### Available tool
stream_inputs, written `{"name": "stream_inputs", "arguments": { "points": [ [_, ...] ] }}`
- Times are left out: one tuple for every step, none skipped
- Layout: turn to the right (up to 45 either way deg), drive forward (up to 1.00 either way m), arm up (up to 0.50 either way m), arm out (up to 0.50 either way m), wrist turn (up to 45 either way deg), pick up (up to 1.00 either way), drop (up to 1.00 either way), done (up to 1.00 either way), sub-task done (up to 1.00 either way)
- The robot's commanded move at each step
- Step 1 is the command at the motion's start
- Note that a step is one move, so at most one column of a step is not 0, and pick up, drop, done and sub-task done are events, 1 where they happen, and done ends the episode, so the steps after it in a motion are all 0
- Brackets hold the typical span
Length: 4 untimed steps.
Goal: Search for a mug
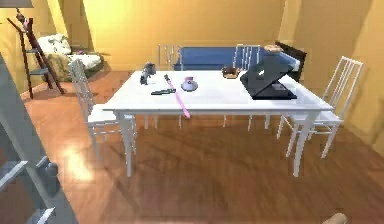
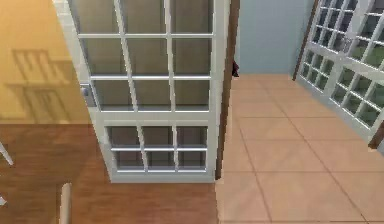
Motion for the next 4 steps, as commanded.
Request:
{"name": "stream_inputs", "arguments": {
  "points": [
    [0.0,0.65,0.00,0.00,0.0,0.00,0.00,0.00,0.00],
    [-33.0,0.00,0.00,0.00,0.0,0.00,0.00,0.00,0.00],
    [0.0,0.50,0.00,0.00,0.0,0.00,0.00,0.00,0.00],
    [-45.0,0.00,0.00,0.00,0.0,0.00,0.00,0.00,0.00]
  ]
}}
